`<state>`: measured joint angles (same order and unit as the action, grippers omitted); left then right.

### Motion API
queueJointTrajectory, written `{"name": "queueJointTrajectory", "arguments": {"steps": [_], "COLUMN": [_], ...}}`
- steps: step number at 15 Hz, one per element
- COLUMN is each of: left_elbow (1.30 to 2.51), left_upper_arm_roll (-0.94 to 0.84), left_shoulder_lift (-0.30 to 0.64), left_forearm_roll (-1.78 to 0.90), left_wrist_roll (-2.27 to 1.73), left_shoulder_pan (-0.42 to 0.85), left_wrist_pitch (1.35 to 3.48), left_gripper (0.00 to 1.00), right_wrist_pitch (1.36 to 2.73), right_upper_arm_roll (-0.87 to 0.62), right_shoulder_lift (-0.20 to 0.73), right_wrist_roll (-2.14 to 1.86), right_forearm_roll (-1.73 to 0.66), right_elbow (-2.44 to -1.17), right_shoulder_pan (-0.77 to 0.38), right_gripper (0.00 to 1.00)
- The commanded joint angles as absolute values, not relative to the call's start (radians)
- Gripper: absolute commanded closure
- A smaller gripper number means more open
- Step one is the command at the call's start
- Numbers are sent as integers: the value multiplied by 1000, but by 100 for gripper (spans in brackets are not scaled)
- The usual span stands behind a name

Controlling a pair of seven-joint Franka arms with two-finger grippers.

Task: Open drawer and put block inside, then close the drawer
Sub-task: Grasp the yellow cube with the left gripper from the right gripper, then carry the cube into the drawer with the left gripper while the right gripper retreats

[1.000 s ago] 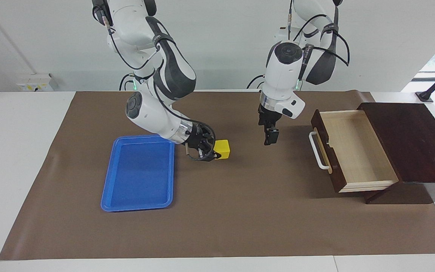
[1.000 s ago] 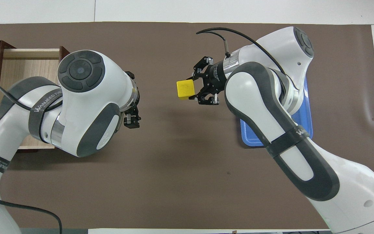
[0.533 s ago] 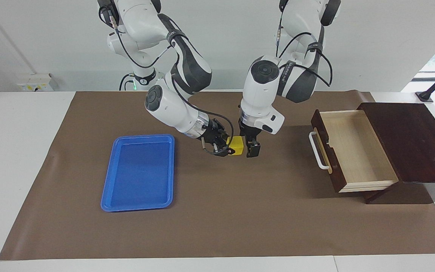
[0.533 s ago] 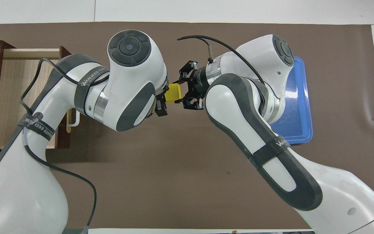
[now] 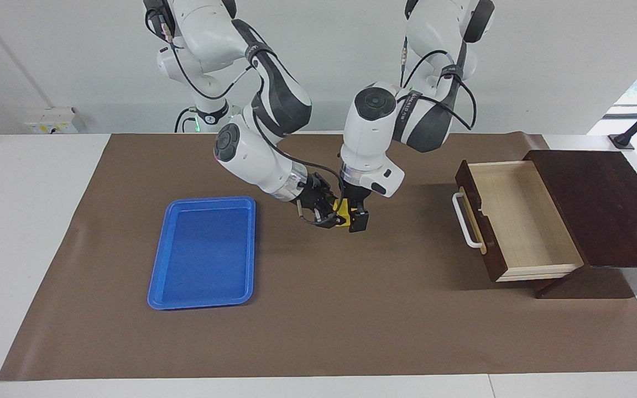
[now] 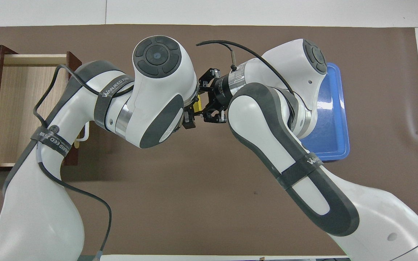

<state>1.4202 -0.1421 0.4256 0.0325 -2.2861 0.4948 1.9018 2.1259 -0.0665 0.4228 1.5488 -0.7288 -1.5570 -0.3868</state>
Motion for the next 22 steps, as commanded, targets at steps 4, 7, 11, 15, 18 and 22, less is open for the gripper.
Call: {"name": "queueJointTrajectory", "arguments": {"steps": [4, 7, 11, 15, 18, 22], "left_elbow": [1436, 1436, 1436, 1425, 1424, 1436], "left_upper_arm_roll": [-129, -130, -130, -126, -124, -120], "left_shoulder_lift": [423, 423, 423, 423, 339, 218], "left_forearm_roll": [49, 51, 49, 51, 41, 34], "left_wrist_roll": [-2301, -2299, -2299, -2287, -2191, -1927], "left_shoulder_pan": [502, 500, 497, 494, 407, 241], "left_wrist_pitch": [1904, 1905, 1907, 1885, 1766, 1620], "left_gripper": [71, 100, 100, 100, 100, 100], "right_wrist_pitch": [2135, 2129, 2129, 2123, 2120, 2099], "right_upper_arm_roll": [-71, -71, -71, -69, -69, -64], "right_shoulder_lift": [430, 430, 425, 422, 422, 420], "right_wrist_roll": [1566, 1566, 1568, 1569, 1569, 1568], "right_forearm_roll": [-744, -746, -752, -750, -750, -746], "right_elbow": [-1543, -1542, -1537, -1536, -1529, -1523], "right_shoulder_pan": [-380, -374, -374, -371, -370, -344], "right_gripper": [100, 100, 100, 0, 0, 0]}}
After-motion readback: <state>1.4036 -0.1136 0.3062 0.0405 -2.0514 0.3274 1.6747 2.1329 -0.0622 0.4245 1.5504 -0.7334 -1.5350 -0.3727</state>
